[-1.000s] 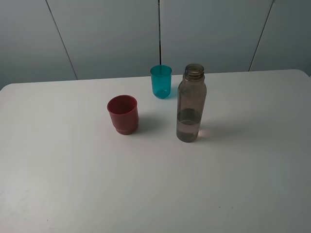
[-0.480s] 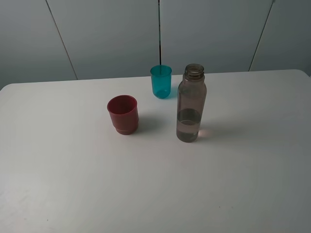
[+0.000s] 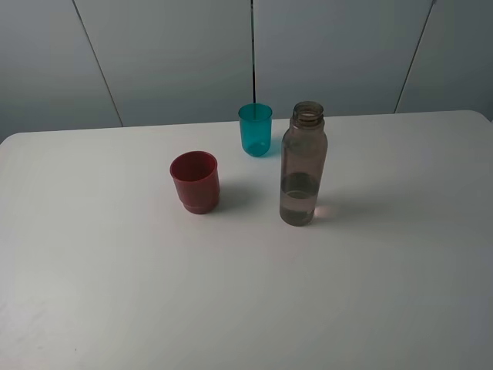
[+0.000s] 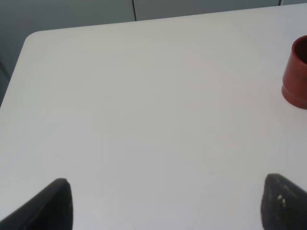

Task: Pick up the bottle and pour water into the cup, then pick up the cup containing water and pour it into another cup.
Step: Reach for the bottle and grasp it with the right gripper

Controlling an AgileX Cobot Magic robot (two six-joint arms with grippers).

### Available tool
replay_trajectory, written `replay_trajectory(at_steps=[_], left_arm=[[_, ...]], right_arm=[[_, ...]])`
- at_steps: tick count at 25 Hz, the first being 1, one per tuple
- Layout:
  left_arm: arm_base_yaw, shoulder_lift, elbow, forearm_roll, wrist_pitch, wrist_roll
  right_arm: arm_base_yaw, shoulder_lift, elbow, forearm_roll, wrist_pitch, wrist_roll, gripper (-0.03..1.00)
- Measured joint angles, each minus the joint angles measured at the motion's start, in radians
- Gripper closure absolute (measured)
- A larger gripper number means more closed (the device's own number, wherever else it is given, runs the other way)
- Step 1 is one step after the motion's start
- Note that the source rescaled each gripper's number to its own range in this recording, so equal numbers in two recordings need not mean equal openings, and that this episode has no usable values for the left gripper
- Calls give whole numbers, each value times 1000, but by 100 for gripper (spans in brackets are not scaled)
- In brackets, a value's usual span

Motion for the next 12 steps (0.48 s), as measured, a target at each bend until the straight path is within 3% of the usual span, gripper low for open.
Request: replay_trajectory(at_steps=[7, 12], left_arm=[[0, 0, 0, 0, 0, 0], [0, 0, 0, 0, 0, 0]], right_arm=[[0, 338, -160, 0, -144, 2, -3], [0, 478, -195, 0, -329, 4, -3]])
